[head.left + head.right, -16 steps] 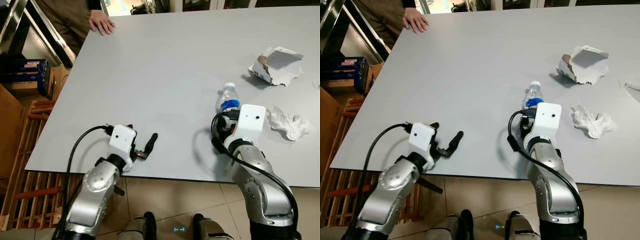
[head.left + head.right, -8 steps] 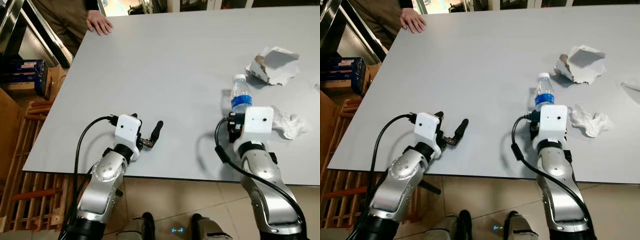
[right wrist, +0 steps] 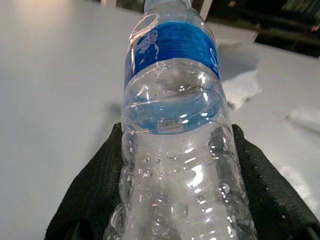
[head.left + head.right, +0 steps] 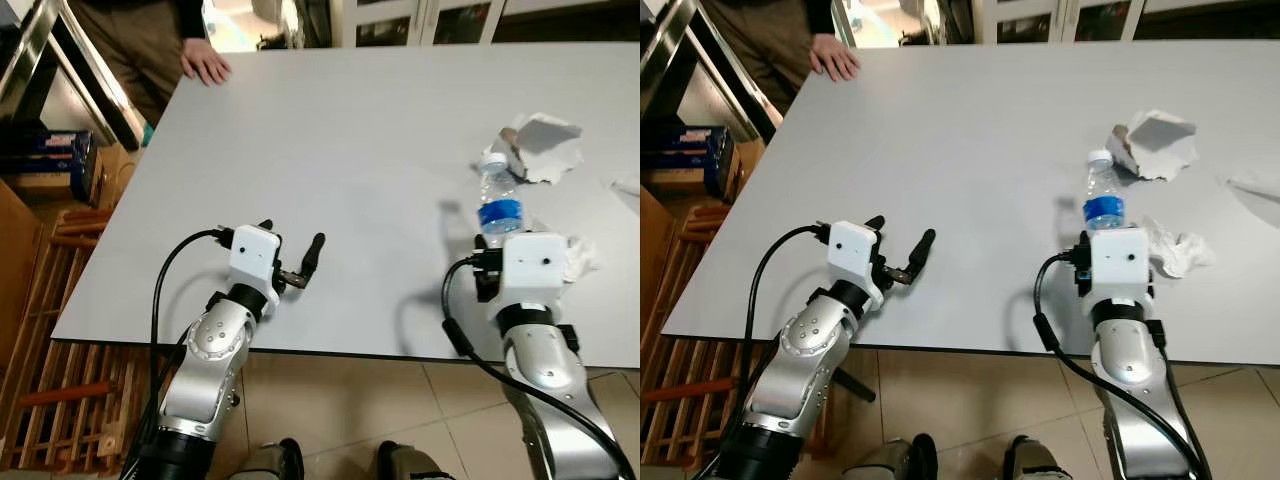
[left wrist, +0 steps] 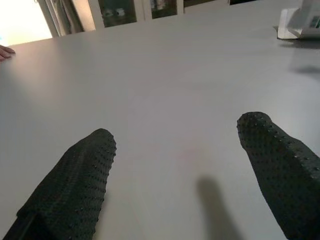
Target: Picking trash to rubbish bin
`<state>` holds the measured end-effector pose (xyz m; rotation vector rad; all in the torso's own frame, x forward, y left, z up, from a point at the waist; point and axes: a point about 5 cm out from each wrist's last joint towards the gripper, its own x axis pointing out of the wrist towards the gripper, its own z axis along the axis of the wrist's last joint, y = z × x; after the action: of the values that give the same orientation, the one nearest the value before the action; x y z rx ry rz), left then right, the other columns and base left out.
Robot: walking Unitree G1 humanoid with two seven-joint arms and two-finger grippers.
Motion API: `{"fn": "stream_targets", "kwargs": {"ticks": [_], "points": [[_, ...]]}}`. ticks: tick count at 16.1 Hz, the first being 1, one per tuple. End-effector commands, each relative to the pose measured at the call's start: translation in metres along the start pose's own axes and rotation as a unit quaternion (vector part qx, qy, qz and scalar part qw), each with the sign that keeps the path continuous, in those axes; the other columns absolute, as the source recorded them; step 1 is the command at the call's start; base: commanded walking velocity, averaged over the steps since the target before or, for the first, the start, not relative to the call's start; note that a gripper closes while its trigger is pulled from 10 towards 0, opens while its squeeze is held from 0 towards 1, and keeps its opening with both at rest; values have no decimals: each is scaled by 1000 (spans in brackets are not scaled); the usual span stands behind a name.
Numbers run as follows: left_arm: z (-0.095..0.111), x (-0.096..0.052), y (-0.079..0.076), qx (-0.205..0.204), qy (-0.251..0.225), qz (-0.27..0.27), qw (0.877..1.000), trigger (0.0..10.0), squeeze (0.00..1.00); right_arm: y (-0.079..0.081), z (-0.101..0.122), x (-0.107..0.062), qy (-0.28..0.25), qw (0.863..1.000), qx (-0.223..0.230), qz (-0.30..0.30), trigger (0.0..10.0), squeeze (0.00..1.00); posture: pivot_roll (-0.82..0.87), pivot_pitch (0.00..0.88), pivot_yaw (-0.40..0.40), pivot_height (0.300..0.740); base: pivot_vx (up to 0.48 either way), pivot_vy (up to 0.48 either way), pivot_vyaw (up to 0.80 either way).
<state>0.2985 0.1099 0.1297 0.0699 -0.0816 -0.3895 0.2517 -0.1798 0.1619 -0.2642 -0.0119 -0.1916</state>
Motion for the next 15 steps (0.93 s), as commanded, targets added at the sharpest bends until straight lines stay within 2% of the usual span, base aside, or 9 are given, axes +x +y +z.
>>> {"fn": "stream_targets", "kwargs": {"ticks": [1, 4, 6, 9, 15], "points": [[1, 2, 7, -4, 4, 11, 1000, 10000, 0, -6, 5, -8, -24, 1000, -9, -3, 10000, 0, -143, 121, 84, 740, 0, 0, 0], [16, 8, 2, -22, -14, -9, 1000, 10000, 0, -15, 4, -10, -28, 999, -17, -12, 10000, 0, -146, 122, 90, 740, 0, 0, 0], [20, 11, -6, -22, -17, -20, 999, 10000, 0, -12, 5, -7, -27, 999, -6, -16, 10000, 0, -144, 118, 92, 740, 0, 0, 0], [14, 10, -9, -25, -1, -23, 999, 10000, 0, -5, 5, -5, -29, 1000, -2, -4, 10000, 0, -135, 114, 90, 740, 0, 0, 0], [11, 9, -9, -25, 12, -27, 999, 10000, 0, -3, 6, 2, -30, 1000, 4, -3, 10000, 0, -128, 103, 90, 740, 0, 0, 0]]}}
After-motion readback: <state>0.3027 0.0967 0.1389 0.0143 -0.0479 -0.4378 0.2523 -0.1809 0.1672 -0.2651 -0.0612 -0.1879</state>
